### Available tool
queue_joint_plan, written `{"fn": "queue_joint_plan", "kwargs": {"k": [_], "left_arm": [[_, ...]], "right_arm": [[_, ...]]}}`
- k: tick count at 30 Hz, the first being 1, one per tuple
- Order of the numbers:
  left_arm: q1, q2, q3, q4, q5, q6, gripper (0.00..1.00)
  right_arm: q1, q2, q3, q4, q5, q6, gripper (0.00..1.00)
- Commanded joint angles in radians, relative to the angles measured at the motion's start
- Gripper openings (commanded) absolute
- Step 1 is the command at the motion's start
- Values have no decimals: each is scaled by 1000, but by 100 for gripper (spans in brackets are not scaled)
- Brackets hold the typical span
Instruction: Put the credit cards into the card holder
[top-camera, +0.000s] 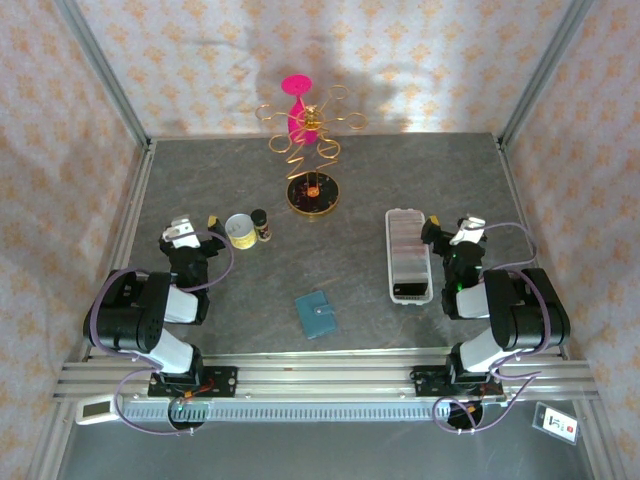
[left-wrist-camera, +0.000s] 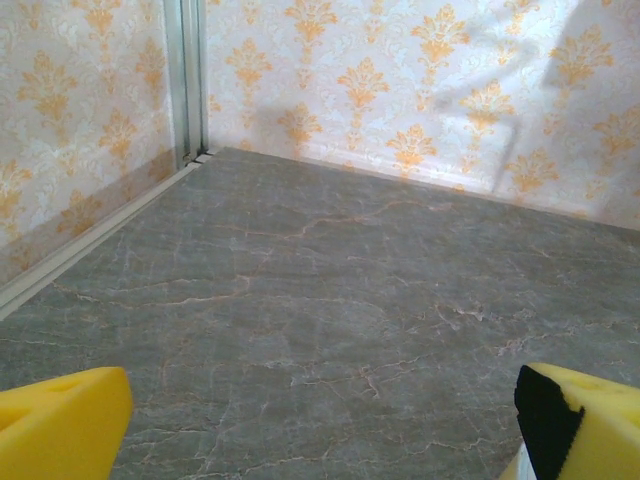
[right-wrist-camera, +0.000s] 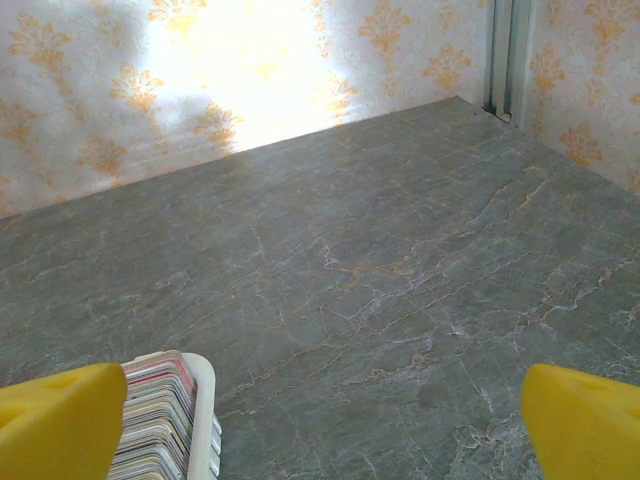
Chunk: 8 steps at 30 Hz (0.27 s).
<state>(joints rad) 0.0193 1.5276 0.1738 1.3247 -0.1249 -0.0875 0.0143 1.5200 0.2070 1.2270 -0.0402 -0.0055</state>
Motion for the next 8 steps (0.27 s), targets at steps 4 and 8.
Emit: {"fn": "queue_joint_plan", "kwargs": {"k": [4, 8], "left_arm": [[-8, 6, 10, 51, -33, 19, 99], [-9, 5, 10, 48, -33, 19, 99]], "right_arm": [[10, 7, 33, -7, 33, -27, 100], [13, -1, 22, 9, 36, -30, 100]]}}
